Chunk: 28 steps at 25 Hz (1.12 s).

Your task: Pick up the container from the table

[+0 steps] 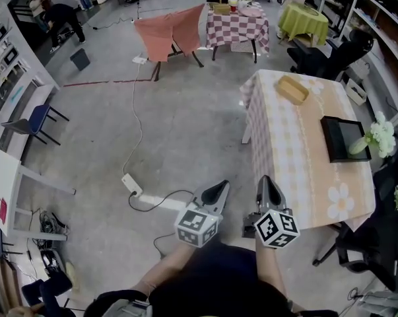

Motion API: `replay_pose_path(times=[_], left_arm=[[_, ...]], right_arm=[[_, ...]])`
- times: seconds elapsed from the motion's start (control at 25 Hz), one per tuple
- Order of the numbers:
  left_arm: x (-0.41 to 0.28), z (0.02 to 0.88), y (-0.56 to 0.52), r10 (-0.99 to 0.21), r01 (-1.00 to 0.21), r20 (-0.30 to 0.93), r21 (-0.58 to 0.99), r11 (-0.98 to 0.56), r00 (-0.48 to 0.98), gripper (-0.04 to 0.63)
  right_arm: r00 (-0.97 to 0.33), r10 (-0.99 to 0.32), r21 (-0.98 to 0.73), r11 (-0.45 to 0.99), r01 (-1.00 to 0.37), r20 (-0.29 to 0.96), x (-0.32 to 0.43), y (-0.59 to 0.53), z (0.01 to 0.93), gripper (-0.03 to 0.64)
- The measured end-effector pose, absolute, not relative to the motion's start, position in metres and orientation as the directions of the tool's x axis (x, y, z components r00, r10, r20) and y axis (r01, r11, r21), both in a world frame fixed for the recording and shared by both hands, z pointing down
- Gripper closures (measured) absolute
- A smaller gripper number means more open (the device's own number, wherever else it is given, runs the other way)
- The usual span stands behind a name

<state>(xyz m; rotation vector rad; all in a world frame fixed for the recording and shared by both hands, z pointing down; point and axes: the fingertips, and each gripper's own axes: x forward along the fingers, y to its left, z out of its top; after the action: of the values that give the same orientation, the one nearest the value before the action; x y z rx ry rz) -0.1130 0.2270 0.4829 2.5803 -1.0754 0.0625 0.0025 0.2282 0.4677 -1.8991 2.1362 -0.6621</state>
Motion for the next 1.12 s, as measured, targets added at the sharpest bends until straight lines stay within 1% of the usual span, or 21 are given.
replay_pose_path(times=[0.32, 0.68, 1.12], left_arm=[[-0.103, 0.481, 0.203, -0.673, -0.689, 0.171, 0.292, -0.663, 0.720, 0.585], [-0.098, 0.481, 0.171, -0.672, -0.691, 0.181, 0.299, -0.658, 0.718, 0.584], [-0.093, 0.475, 0.126, -0.664, -0.686, 0.192, 0.310, -0.658, 0.723, 0.586]], right_arm=[[-0.126, -0.983, -0.410, 0.061, -0.910, 0.133, 0.014, 0.211, 0.461, 0.612], [-0.151, -0.978, -0.416, 0.079, -0.906, 0.144, 0.011, 0.175, 0.462, 0.612], [-0.132, -0.977, -0.425, 0.049, -0.904, 0.168, 0.019, 0.132, 0.461, 0.612]])
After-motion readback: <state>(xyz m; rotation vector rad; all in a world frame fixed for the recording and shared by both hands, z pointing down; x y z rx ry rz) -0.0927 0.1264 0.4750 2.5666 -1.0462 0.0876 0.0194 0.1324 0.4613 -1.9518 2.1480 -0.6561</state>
